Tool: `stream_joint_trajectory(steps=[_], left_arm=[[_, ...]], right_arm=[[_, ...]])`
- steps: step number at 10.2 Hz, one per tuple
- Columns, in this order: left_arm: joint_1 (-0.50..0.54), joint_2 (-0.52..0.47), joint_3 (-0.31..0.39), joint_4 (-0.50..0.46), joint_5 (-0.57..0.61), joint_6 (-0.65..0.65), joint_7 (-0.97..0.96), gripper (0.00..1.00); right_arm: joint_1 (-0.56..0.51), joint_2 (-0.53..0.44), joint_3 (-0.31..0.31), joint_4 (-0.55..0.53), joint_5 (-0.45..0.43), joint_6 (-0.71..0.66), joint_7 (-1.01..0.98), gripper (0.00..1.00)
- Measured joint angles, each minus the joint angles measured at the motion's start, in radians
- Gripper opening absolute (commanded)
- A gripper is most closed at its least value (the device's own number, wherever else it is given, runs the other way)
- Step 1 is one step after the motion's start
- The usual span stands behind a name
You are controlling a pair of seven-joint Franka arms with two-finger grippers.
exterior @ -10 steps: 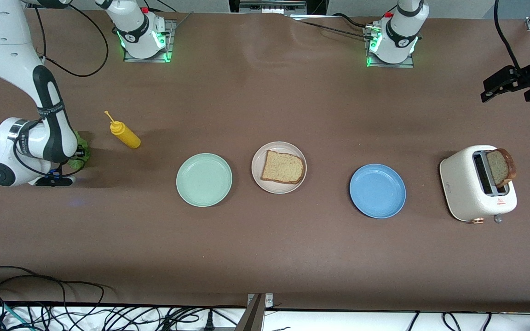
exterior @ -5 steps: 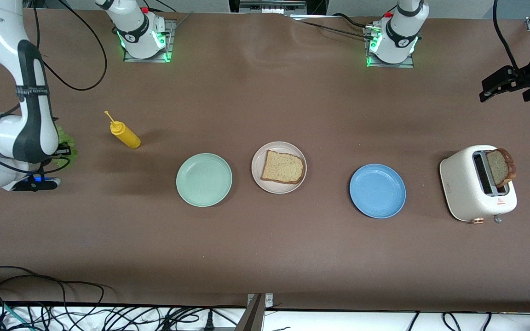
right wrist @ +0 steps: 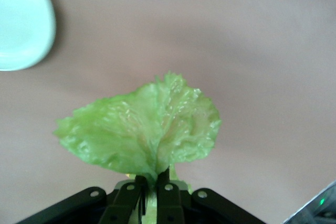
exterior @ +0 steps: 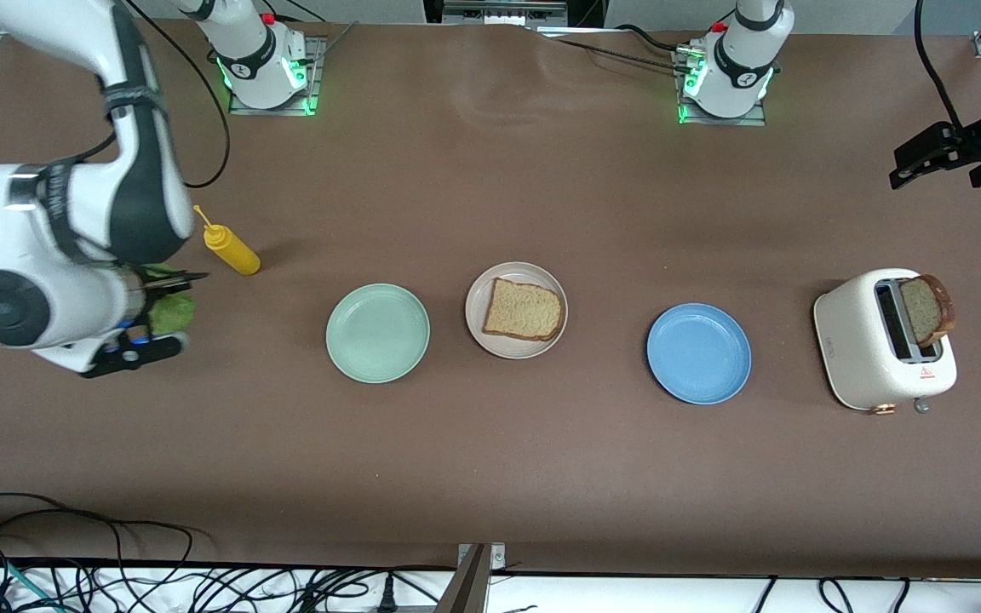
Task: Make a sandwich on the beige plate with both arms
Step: 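Lift the green lettuce leaf with the right gripper, then carry the lettuce over the bread and lower it with the right gripper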
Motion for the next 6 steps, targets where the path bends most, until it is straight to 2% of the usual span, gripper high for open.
stream_joint_trajectory(steps=[3,6], left_arm=[[0.0,0.0,0.001,0.0,0.0,0.0,0.0,1.0],[0.0,0.001,0.001,0.002,0.0,-0.001,0.0,1.0]], right_arm=[[0.189,0.009,0.003,0.049,0.07,0.075,0.016,0.01],[0.337,0.064,0.002,0.05,0.194,0.339,0.024,0.0]])
